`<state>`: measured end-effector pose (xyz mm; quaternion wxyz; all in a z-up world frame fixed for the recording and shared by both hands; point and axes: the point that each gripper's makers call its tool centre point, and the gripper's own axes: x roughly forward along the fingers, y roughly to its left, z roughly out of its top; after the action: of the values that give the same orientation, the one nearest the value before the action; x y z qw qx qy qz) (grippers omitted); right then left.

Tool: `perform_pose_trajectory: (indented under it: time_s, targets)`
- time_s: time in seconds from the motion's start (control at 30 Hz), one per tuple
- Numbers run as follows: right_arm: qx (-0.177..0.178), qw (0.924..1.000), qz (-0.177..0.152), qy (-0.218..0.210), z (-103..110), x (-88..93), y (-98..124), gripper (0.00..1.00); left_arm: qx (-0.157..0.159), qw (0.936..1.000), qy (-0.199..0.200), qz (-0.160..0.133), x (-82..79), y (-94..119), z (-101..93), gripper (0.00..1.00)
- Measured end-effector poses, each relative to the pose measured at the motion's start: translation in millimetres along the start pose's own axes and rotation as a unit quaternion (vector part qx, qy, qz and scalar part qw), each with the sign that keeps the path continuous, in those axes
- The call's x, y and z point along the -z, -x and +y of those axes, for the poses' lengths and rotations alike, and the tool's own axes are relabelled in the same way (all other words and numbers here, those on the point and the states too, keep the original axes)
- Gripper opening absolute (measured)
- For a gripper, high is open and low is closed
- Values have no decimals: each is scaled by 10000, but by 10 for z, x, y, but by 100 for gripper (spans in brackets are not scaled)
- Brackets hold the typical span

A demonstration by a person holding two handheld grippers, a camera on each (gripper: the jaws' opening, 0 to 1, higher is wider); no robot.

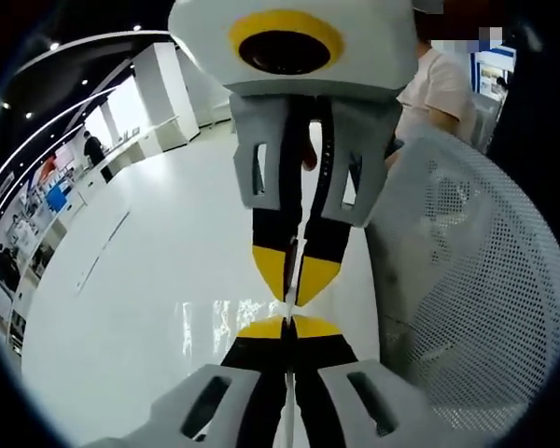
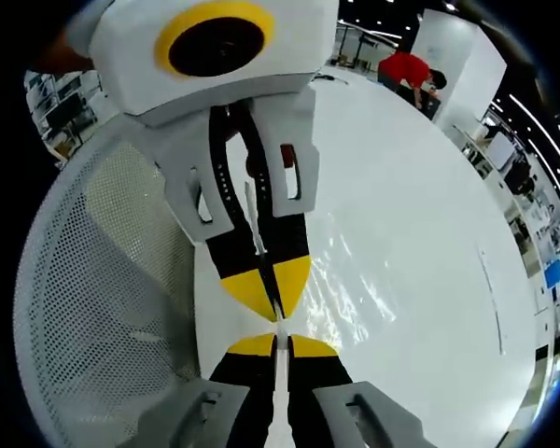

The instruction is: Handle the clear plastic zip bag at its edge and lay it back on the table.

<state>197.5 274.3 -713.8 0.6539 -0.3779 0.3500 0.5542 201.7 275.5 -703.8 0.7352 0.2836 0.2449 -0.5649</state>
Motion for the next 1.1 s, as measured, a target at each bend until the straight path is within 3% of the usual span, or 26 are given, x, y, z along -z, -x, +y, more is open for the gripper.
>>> perform_pose_trajectory:
  time_s: [1.1]
  targets:
    - [89,9996,202,-157,-31,169,27,0,-52,10000,-14,77,21,91,-61,0]
